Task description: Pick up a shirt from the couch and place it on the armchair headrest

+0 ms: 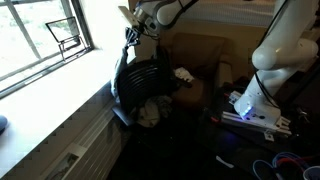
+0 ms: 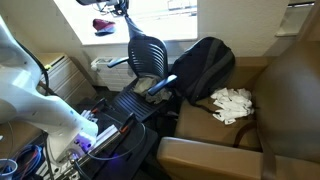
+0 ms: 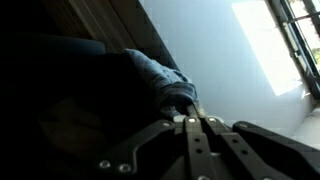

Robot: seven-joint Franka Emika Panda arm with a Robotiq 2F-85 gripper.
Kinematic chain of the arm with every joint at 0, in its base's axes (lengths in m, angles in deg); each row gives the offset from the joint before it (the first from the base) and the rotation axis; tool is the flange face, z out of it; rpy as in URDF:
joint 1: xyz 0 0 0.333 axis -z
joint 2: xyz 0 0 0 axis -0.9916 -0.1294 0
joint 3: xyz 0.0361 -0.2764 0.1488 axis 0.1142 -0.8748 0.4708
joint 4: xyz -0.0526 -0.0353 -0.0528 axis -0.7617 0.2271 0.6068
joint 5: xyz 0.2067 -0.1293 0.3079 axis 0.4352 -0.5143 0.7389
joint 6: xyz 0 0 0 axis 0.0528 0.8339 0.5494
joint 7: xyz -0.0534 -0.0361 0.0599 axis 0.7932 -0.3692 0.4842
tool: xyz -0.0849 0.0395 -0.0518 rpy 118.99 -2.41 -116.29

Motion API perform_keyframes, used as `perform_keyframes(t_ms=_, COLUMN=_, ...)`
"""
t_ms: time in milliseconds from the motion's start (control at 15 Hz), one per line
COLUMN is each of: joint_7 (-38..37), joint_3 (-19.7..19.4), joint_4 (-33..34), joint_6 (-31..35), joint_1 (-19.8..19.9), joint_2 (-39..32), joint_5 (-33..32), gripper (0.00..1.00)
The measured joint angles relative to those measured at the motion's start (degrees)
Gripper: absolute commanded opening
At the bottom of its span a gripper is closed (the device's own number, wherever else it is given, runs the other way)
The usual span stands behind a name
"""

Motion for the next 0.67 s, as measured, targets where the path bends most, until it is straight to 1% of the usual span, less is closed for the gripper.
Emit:
perform_keyframes(t_ms=200, joint_7=2.19, joint_3=5.05, joint_4=-2.33, joint_6=-11.08, joint_1=5.12, joint_2=4.76, joint_5=4.09, gripper=0.0)
perform_keyframes(t_ms=333, joint_7=5.71, joint_3=9.0, joint_4=-2.43, joint_6=-20.14, joint_1=9.71, joint_2=9.7, joint_5=9.23, gripper=0.0)
perform_keyframes(t_ms=467, joint_7=9.8, joint_3=11.35, joint_4=-2.34, joint_6=-29.0, joint_1=13.78, joint_2=15.93, joint_5=15.12, gripper=0.0)
perform_keyframes(t_ms=533, joint_7=12.02, joint_3=11.45, joint_4=-2.28, joint_6=-33.25, joint_1=14.94, joint_2=19.11, joint_5=17.66, gripper=0.0)
perform_keyframes(t_ms=600, joint_7=14.16, joint_3=8.73, joint_4=-2.27, joint_6=-37.25, joint_1=13.32, joint_2=22.1, joint_5=19.49, gripper=0.0)
perform_keyframes(t_ms=667, joint_7=15.59, joint_3=4.02, joint_4=-2.38, joint_6=-40.31, joint_1=9.62, joint_2=24.58, joint_5=19.39, gripper=0.01)
